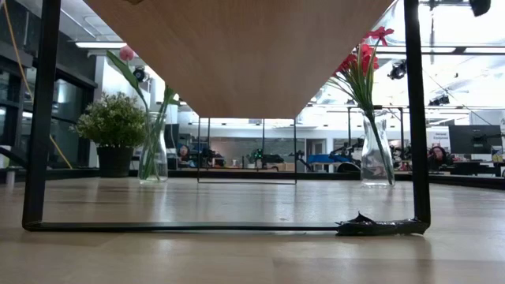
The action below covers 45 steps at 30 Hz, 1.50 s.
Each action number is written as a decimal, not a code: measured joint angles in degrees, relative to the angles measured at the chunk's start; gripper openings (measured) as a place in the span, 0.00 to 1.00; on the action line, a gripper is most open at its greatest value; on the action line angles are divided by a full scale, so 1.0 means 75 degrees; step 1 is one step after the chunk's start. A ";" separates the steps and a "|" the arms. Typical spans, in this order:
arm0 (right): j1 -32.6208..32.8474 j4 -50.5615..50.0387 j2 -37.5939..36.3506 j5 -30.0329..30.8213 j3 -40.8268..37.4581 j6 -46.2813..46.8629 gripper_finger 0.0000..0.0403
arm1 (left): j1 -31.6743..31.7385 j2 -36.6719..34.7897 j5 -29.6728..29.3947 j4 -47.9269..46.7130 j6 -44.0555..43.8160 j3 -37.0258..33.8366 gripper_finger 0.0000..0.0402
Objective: Pick and place flowers into a vace then onto a shelf
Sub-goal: Put the purple flowers into the right transparent vase
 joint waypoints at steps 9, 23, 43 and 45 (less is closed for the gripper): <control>0.0001 0.1840 -0.0088 0.1201 -0.1590 -0.0303 0.00 | 0.0000 0.0000 0.0033 -0.0060 -0.0002 0.0000 0.69; 0.0001 0.2075 -0.1537 0.1892 -0.1477 -0.0189 0.00 | 0.0000 0.0000 0.0093 -0.0900 -0.0612 0.0000 0.69; 0.0001 0.2787 -0.2591 0.1343 -0.2491 0.0240 0.00 | 0.0000 0.0000 0.0168 -0.0915 -0.0983 0.0000 0.69; 0.0001 0.3208 -0.2594 0.1223 -0.2742 0.0264 0.00 | 0.0000 0.0000 0.0259 -0.0915 -0.1011 0.0000 0.69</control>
